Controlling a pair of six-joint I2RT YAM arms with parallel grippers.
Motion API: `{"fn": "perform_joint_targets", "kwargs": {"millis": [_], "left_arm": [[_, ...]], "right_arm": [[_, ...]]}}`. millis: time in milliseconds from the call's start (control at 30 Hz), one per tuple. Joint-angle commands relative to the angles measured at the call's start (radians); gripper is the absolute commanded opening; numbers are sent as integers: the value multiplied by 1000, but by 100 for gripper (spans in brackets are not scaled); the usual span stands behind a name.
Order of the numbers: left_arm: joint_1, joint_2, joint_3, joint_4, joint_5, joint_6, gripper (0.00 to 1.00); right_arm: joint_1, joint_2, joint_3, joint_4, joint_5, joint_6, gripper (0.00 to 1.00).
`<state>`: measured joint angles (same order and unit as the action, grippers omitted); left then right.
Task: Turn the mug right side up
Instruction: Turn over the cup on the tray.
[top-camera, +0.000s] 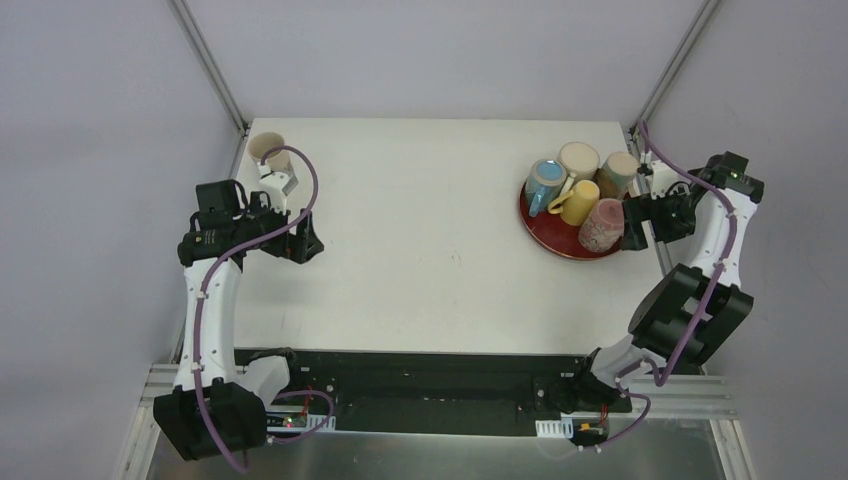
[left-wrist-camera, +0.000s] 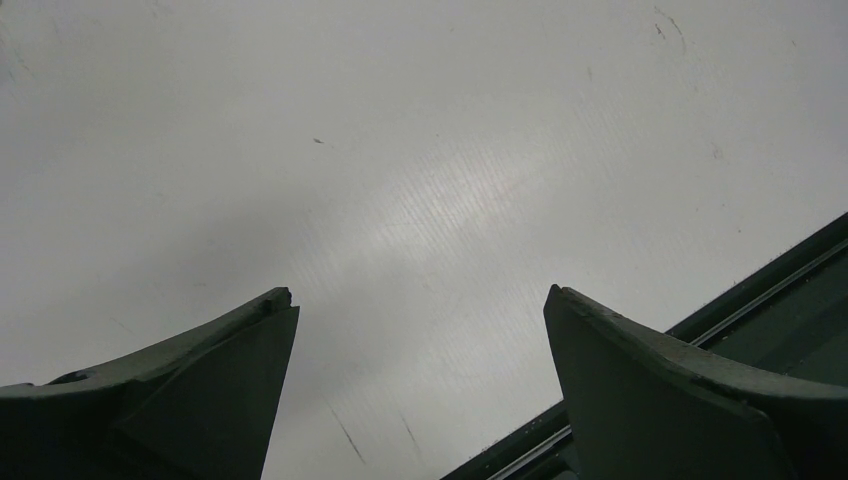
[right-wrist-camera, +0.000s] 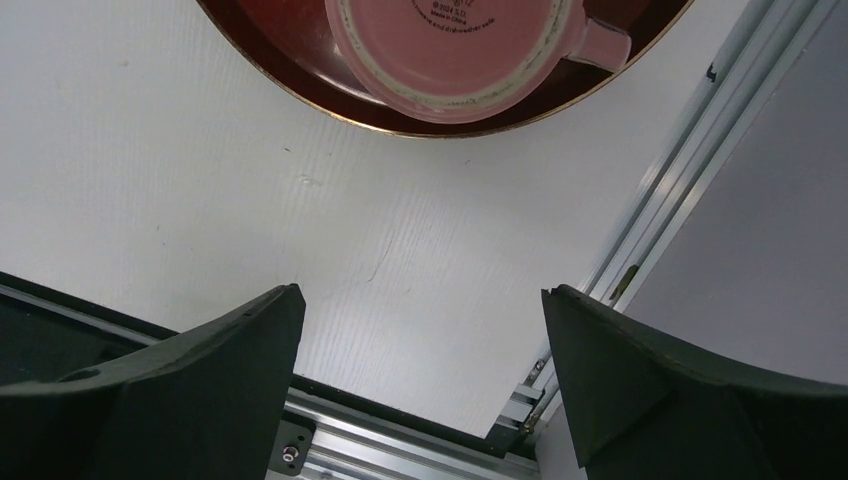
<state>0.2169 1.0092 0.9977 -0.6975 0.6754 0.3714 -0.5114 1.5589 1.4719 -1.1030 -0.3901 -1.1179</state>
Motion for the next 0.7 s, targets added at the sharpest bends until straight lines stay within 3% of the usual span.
{"fn": "perform_joint_targets", "kwargs": {"millis": [0, 300, 667], "left_arm": [[1, -13, -14, -10, 45, 25, 99], [1, -11, -25, -10, 44, 28, 99], [1, -4, -33, -10, 57, 35, 99]], "right_arm": [[-6, 34, 61, -18, -93, -37, 99], [15, 15, -12, 86, -166, -172, 99], [122, 129, 82, 144, -138, 137, 99]]}}
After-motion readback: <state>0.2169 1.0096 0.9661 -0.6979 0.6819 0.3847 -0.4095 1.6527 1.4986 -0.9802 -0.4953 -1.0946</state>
